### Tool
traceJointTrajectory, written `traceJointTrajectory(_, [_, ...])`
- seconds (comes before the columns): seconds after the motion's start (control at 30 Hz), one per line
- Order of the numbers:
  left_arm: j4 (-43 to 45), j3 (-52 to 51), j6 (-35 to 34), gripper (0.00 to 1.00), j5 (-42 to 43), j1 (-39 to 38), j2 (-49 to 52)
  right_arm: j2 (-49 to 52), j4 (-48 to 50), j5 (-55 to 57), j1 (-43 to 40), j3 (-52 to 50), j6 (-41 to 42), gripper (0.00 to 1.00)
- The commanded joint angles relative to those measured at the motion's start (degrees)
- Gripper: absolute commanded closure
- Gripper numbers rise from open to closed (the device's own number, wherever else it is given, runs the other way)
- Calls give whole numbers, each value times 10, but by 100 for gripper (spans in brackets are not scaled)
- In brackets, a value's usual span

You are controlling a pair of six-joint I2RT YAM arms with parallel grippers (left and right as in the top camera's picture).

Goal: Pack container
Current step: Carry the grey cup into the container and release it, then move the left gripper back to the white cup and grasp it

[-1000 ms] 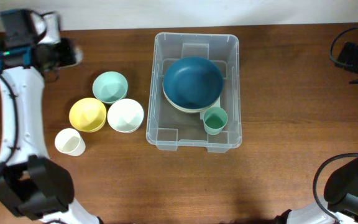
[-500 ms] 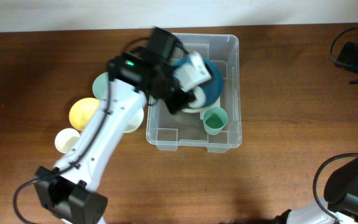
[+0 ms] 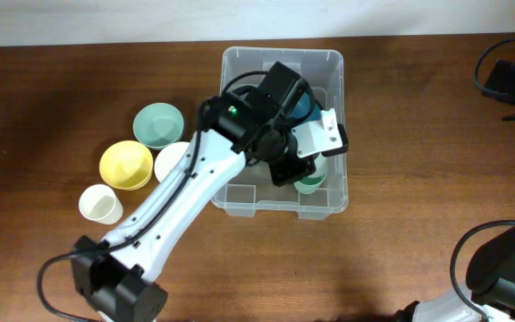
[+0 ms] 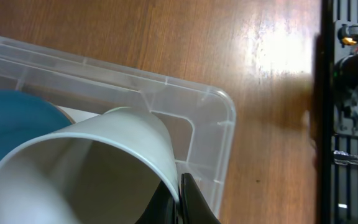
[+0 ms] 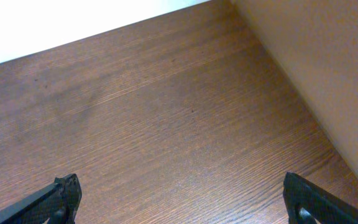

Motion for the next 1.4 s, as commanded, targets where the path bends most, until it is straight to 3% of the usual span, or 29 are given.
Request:
traceJointTrajectory(0.0, [11, 1, 14, 99, -6, 0, 30, 2, 1, 7, -3, 3, 6, 1])
traceJointTrajectory(0.47, [29, 1, 13, 99, -40, 0, 70, 2, 1, 7, -3, 3, 6, 1])
traceJointTrajectory(0.53, [29, 1, 13, 84, -40, 0, 70, 2, 1, 7, -3, 3, 6, 1])
traceJointTrajectory(0.57, [29, 1, 13, 53, -40, 0, 70, 2, 1, 7, -3, 3, 6, 1])
traceJointTrajectory(0.63, [29, 1, 12, 37, -40, 0, 70, 2, 1, 7, -3, 3, 6, 1])
traceJointTrajectory(0.7, [29, 2, 9, 30, -40, 0, 70, 2, 1, 7, -3, 3, 6, 1])
traceJointTrajectory(0.9, [20, 30, -10, 29, -52, 6, 70, 2, 1, 7, -3, 3, 6, 1])
traceJointTrajectory(1.13, [-6, 105, -183, 28, -263, 63, 70, 2, 1, 7, -3, 3, 6, 1])
traceJointTrajectory(1.23, [-30, 133, -286, 20, -311, 105, 69, 2, 1, 7, -3, 3, 6, 1])
traceJointTrajectory(1.37, [-58, 147, -438, 19, -326, 183, 65, 2, 1, 7, -3, 3, 6, 1])
